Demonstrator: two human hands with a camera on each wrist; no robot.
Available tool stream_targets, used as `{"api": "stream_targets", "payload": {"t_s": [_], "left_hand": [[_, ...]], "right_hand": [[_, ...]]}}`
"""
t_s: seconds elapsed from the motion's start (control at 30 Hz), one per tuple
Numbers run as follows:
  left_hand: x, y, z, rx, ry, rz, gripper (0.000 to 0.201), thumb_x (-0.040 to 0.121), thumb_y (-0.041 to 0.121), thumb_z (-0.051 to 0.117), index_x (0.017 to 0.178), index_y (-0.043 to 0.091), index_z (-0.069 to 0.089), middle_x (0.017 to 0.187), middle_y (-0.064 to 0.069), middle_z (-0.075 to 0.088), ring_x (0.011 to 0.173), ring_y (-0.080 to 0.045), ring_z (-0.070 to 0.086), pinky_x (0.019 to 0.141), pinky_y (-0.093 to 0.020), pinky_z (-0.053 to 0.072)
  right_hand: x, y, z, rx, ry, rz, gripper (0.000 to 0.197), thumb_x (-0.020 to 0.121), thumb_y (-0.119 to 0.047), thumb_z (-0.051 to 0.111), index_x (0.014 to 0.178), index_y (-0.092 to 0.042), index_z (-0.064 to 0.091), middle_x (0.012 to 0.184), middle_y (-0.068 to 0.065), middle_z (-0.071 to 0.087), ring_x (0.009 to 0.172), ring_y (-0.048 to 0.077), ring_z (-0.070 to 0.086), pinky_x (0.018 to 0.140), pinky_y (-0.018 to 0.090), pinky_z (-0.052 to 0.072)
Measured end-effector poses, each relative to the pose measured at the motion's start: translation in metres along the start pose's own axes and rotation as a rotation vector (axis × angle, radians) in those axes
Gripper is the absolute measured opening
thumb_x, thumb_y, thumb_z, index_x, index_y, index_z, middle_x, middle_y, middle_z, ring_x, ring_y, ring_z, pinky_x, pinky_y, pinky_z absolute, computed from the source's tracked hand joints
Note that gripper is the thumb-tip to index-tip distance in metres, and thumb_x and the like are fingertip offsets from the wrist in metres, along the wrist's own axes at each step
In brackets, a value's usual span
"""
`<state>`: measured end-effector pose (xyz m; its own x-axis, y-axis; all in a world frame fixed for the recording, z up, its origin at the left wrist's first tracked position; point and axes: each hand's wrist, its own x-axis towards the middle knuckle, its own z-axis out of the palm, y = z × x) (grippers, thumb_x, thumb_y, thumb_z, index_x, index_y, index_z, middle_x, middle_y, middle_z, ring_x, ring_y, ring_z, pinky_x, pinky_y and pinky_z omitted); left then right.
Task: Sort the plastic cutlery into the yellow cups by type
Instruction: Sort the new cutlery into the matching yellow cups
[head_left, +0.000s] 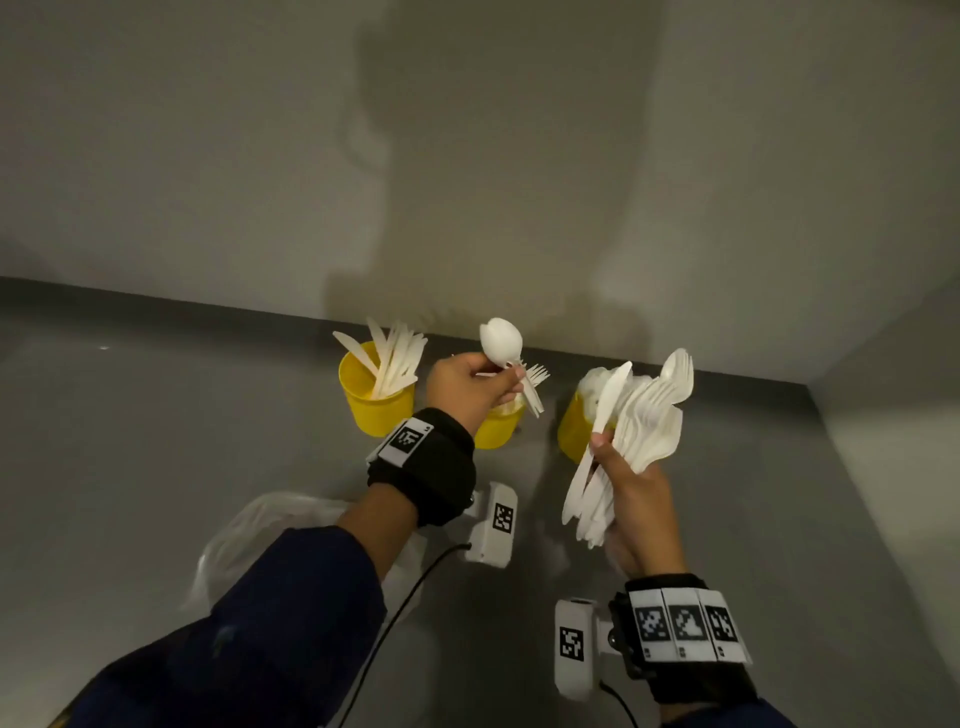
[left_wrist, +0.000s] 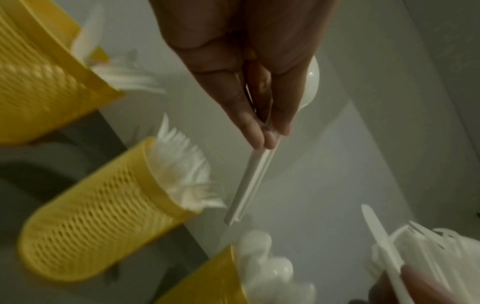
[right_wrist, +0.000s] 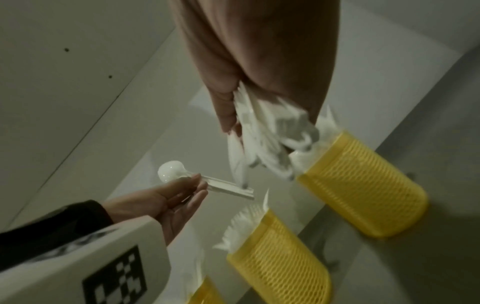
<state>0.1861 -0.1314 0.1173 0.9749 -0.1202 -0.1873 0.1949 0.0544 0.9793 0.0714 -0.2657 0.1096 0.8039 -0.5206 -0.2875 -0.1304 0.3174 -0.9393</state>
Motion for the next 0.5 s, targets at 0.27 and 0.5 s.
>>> {"api": "stream_targets", "payload": {"t_s": [0.27,0.5], "left_hand": [[0.014,-0.018,0.073,0.112,-0.083,-0.008,0.021,0.074,0.015,0.071,0.093,0.005,0.07,0.085,-0.017,0.072,0.089,-0.032,0.069,0.091,-0.046,0.052],[0.014,-0.037,0.097,0.422,-0.11,0.063,0.022,0.076,0.019,0.071,0.088,0.001,0.071,0.081,-0.018,0.068,0.081,-0.032,0.064,0.081,-0.034,0.05]], "right_hand": [[0.005,-0.014,-0.062,0.087,0.12,-0.056,0.01,0.087,-0.004,0.058,0.087,-0.014,0.061,0.06,-0.004,0.06,0.05,0.007,0.056,0.05,0.018,0.051],[0.007,-0.011,-0.077,0.062,0.124,-0.062,0.009,0.083,-0.005,0.064,0.082,-0.014,0.063,0.066,0.0,0.064,0.061,0.014,0.063,0.064,0.03,0.054]]}}
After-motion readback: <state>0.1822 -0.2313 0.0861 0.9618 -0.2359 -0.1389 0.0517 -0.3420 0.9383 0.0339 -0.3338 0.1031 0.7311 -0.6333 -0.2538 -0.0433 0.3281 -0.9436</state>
